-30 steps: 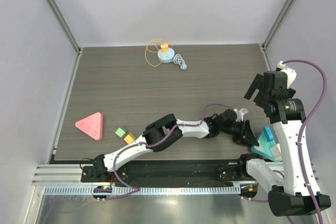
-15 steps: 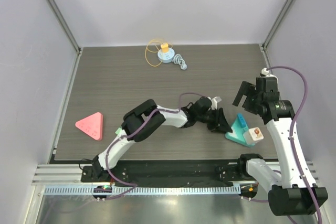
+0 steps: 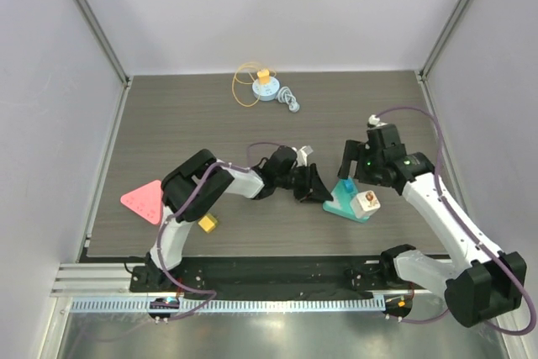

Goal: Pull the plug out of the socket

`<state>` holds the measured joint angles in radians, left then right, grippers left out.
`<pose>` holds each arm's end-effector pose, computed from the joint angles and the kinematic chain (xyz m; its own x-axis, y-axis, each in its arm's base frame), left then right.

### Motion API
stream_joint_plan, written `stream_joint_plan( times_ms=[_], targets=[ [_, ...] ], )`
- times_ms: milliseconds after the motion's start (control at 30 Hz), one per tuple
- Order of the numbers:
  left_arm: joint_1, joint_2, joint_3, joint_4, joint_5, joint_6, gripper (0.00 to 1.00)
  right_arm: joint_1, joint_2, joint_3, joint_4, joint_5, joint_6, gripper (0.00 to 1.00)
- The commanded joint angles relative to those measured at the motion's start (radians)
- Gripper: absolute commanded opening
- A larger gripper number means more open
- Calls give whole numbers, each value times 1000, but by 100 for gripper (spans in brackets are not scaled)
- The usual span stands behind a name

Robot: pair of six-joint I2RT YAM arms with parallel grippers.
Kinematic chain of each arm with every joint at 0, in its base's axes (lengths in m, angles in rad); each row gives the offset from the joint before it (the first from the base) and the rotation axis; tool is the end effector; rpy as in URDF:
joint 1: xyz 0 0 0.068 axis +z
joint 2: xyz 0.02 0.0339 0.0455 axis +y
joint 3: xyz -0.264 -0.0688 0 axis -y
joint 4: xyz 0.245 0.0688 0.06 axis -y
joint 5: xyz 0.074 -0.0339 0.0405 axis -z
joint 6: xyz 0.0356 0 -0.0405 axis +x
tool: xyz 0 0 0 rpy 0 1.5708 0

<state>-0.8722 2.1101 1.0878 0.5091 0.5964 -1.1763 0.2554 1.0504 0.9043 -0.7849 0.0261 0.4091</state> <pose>0.2578 -0.3380 0.1115 -0.9968 -0.0008 -0.0803 0.0729 0.4076 -0.9102 0.1989 0.0510 0.2783 -0.8066 0.2004 -0.5561 0.0909 0.9716 0.2183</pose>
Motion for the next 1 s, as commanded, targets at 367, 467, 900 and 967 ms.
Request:
stream_joint_plan(
  times_ms=[367, 467, 900, 967],
  targets=[
    [72, -194, -239, -41, -10, 135, 0, 266, 180, -1, 154, 166, 79, 78],
    [73, -196, -267, -34, -3, 129, 0, 300, 198, -2, 180, 184, 71, 76],
    [81, -302, -361, -67, -41, 161, 0, 418, 289, -15, 266, 264, 43, 67],
    [79, -321, -361, -95, -50, 176, 0, 433, 293, -31, 295, 274, 39, 65]
  ],
)
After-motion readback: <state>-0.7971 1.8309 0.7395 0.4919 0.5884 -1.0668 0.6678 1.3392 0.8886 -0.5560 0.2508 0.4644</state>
